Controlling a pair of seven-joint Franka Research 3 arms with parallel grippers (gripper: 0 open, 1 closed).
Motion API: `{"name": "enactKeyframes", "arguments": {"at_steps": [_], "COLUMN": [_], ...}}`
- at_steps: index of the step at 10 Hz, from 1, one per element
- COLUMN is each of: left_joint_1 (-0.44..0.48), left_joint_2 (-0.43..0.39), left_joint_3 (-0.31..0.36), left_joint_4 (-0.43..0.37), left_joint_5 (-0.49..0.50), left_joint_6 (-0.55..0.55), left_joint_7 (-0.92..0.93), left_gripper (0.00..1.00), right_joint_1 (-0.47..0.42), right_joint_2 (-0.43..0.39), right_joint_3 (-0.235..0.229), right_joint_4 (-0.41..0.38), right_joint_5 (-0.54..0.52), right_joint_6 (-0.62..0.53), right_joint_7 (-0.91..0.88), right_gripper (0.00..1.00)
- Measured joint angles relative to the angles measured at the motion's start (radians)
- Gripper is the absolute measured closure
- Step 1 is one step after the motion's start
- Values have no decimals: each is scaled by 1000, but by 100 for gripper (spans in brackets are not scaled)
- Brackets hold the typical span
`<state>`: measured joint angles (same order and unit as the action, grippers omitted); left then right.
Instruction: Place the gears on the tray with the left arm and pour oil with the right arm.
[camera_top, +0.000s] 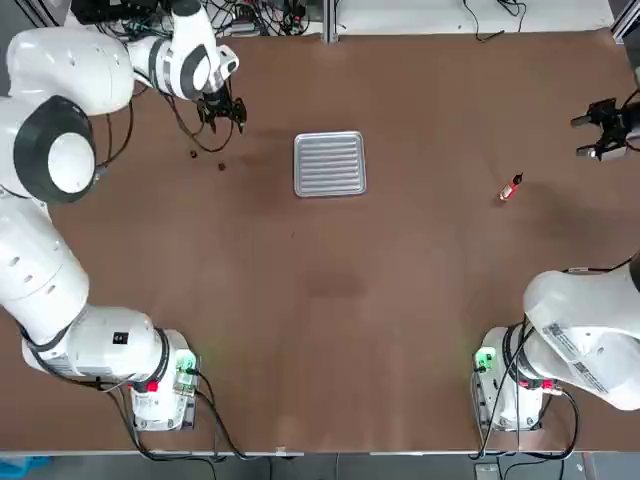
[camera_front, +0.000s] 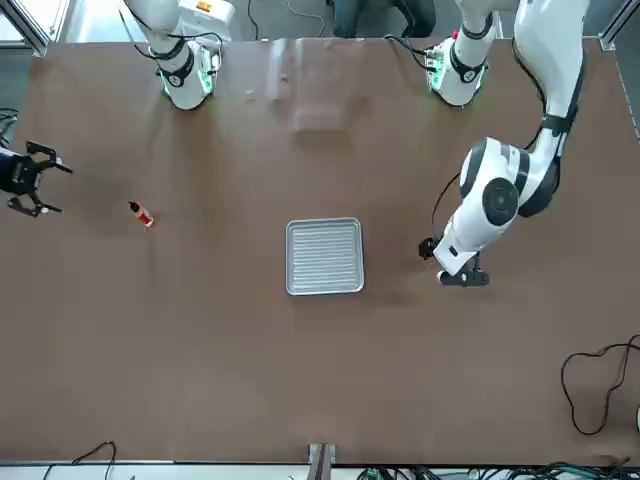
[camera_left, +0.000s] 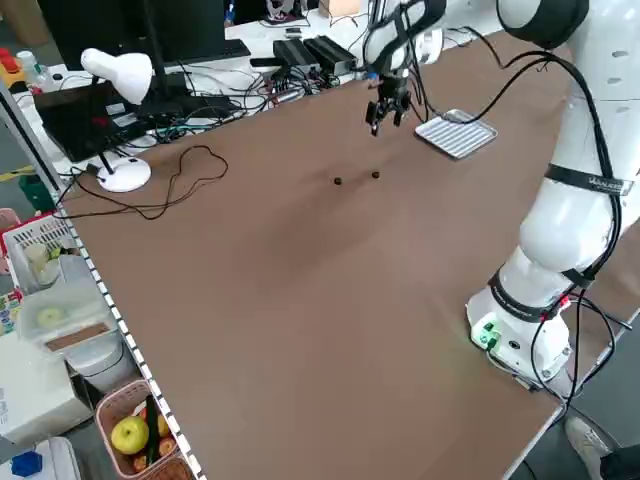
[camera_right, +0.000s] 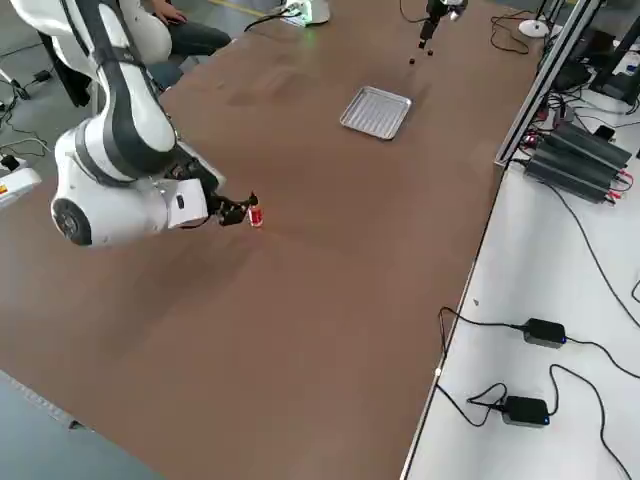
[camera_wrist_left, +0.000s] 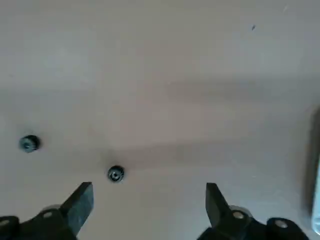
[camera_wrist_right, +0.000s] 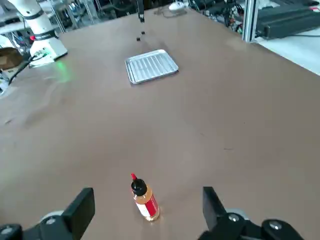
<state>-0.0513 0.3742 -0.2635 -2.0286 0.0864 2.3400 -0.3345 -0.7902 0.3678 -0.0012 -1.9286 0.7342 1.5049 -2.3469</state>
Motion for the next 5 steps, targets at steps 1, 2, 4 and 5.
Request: {"name": "enactKeyframes", "arguments": {"at_steps": [1,2,4,5], "left_joint_1": [2,3,6,6], "left_joint_2": [19,37,62,72], "left_joint_3": [1,1,2,2], "left_joint_4": [-20,-24,-25,-32], "left_joint_5": [31,80,179,204], "left_joint_6": [32,41,43,58], "left_joint_7": [-5,-29,-92,-108], "left_gripper": [1,1,1,1], "right_joint_1": [-5,-10,-13,-13], "right_joint_2": [62,113,197,239], "right_joint_3": [0,0,1,3], "right_joint_4": [1,3,6,7], "right_joint_5": [27,44,64,90], "right_joint_6": [-15,-33,-45,-46], "right_joint_7": [-61,-114,-169,-213], "right_gripper": [4,4,4,4]}}
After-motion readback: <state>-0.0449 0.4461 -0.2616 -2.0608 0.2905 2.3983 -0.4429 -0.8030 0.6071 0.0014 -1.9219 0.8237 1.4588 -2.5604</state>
